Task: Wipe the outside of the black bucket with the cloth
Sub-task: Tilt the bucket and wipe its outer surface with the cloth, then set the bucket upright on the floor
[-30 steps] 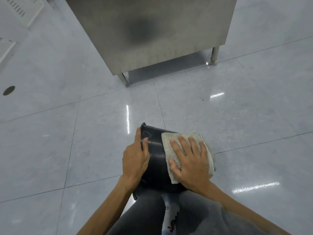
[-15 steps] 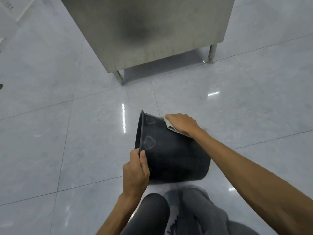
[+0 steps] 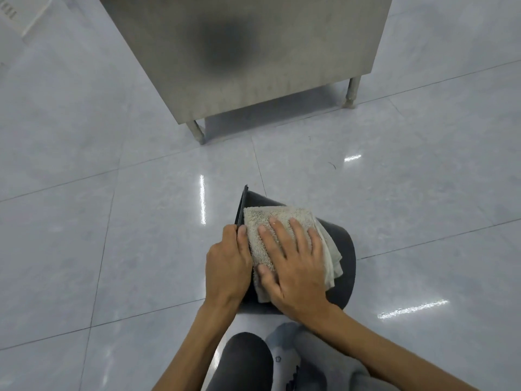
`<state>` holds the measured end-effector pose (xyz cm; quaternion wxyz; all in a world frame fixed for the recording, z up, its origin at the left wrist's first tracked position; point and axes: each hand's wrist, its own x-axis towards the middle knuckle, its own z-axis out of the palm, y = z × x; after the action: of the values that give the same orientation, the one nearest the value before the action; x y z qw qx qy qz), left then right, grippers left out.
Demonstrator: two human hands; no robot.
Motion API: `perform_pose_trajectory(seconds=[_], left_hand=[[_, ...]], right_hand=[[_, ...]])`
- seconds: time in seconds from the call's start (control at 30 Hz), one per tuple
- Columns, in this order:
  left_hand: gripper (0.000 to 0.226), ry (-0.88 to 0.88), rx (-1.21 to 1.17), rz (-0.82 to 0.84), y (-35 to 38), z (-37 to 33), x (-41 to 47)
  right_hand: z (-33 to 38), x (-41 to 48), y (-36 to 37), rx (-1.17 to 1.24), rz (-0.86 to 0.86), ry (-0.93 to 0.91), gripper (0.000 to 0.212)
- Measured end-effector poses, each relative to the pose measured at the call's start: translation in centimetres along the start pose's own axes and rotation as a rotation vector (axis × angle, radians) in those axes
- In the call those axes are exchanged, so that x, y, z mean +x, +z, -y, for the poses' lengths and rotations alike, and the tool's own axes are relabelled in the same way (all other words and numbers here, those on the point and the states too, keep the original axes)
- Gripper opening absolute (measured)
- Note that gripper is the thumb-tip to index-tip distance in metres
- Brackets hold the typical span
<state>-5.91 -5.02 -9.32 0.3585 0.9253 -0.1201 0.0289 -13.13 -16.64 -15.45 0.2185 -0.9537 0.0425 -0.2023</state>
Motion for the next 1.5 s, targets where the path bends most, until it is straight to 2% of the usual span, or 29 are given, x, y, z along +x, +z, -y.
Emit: perform_pose_trajectory(seconds=[0.23, 0.43, 0.57, 0.73, 0.8, 0.9, 1.0, 1.1, 1.2, 1.23, 1.3, 1.37, 1.43, 1.5], left_hand=[[0.038, -0.124, 0.168, 0.037, 0.2, -3.3, 3.3], [0.033, -0.322, 0.201, 0.071, 0.9, -3.1, 7.4], [0.025, -0.449, 0.191, 0.133, 1.0, -2.5, 9.4], [0.017, -0.517, 0.201, 0.177, 0.7, -1.4, 9.6], [0.023, -0.515, 0.194, 0.157, 0.8, -1.1, 9.1], [0.033, -0.495, 0.197, 0.110, 1.1, -1.1, 7.6], [0.038, -0.388, 0.143, 0.037, 1.0, -2.6, 5.3], [0.034, -0.211, 0.129, 0.048, 0.6, -4.9, 3.1], [0.029, 0.008, 0.093, 0.121, 1.0, -6.6, 1.1], [0.030, 0.120, 0.105, 0.145, 1.3, -7.0, 0.3], [0.026, 0.313, 0.122, 0.202, 2.2, -7.1, -1.3], [0.021, 0.419, 0.121, 0.252, 2.8, -7.1, -2.2], [0.028, 0.475, 0.150, 0.282, 3.2, -7.5, -2.2], [0.023, 0.544, 0.198, 0.300, 3.8, -8.0, -2.1]], right_hand=[[-1.6, -2.2, 1.4, -0.045, -0.131, -0.027, 0.063], [-2.1, -4.2, 2.9, -0.067, -0.130, -0.077, 0.066], [-1.1, -4.9, 3.4, -0.033, -0.113, -0.215, 0.064], [-1.4, -3.6, 3.7, 0.035, -0.188, -0.335, 0.053], [-1.7, -2.4, 3.2, 0.051, -0.187, -0.312, 0.052], [-1.8, 0.5, 2.1, 0.037, -0.161, -0.063, 0.053], [-3.1, 3.9, 0.7, 0.033, -0.061, 0.198, 0.053], [-5.8, 7.0, -1.1, 0.087, 0.100, 0.317, 0.051], [-10.3, 9.7, -3.2, 0.275, 0.382, 0.444, 0.044], [-11.9, 10.3, -3.7, 0.322, 0.503, 0.443, 0.040], [-14.1, 10.7, -4.5, 0.447, 0.641, 0.435, 0.032], [-15.4, 10.5, -4.5, 0.613, 0.664, 0.538, 0.030], [-15.8, 10.7, -4.2, 0.742, 0.626, 0.630, 0.032], [-15.4, 11.3, -4.3, 0.921, 0.553, 0.760, 0.033]])
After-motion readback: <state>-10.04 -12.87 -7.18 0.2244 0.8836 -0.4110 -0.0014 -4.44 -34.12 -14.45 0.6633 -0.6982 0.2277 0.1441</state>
